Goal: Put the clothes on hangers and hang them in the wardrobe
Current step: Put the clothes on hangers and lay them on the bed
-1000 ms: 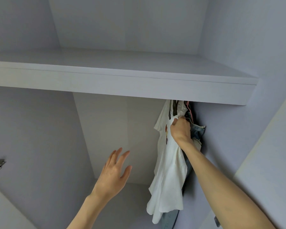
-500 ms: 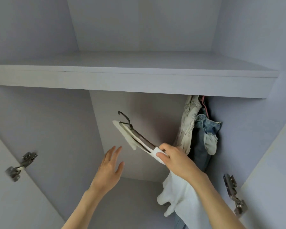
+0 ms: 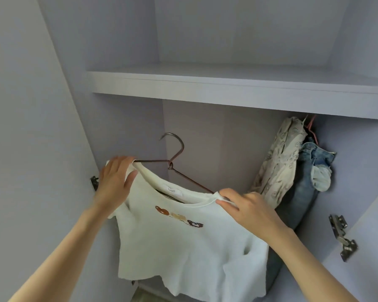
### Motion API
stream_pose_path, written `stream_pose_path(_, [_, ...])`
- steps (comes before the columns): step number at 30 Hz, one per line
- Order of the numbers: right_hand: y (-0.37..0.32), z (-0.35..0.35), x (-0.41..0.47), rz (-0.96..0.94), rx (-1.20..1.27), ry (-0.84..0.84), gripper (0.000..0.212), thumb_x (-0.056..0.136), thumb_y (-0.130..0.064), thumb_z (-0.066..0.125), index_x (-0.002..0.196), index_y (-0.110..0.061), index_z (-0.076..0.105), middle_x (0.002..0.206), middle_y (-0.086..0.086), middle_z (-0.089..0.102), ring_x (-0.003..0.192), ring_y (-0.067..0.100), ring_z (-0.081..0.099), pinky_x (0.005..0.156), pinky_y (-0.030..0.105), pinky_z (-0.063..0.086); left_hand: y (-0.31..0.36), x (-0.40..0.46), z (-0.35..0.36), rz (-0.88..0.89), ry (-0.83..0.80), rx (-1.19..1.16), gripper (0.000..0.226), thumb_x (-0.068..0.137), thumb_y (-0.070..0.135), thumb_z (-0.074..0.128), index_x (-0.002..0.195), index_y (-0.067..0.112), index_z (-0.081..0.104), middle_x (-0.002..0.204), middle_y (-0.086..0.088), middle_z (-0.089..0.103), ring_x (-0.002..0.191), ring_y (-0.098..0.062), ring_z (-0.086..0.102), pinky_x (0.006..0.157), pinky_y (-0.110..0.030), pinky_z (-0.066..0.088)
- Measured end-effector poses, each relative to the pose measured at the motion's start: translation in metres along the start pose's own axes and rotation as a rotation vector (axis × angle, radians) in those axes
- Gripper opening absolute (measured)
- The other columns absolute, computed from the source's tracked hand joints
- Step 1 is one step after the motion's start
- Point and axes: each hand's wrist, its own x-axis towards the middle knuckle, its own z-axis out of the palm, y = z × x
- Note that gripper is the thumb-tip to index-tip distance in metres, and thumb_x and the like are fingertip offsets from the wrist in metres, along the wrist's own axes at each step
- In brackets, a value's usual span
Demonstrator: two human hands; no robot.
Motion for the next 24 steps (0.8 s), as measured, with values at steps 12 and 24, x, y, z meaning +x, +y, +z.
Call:
stream_pose_path(12, [-0.057,0.019,-0.007,0.147,0.089,0.060,0.035,0.087,-0.047,0.038,0.072,-0.022,0.057,0.066,-0.011,0.056,0.069,0.011,0.048,0.056,0.022,0.032,0.017,-0.153,-0.097,-0.245,0.168,-0.027,0.008,0.090,0.011,0.058,0.090,0.010,0.066,0.083,0.002,0.063,0.064,-0.020,0.051,0.056,-0.015,0.032])
stream_pose_path(24, [-0.187,0.059,-0.025,-0.071,0.603,-0.062,0.041,0.075,-0.061,0.040,0.071,-0.024,0.057,0.071,-0.018,0.051,0.076,0.016,0.053,0.069,0.026,0.017,0.061,-0.347,-0.197,-0.668,0.363,0.283,0.015,0.088,0.038,0.057,0.090,0.025,0.065,0.086,0.012,0.063,0.071,-0.015,0.058,0.053,-0.023,0.037])
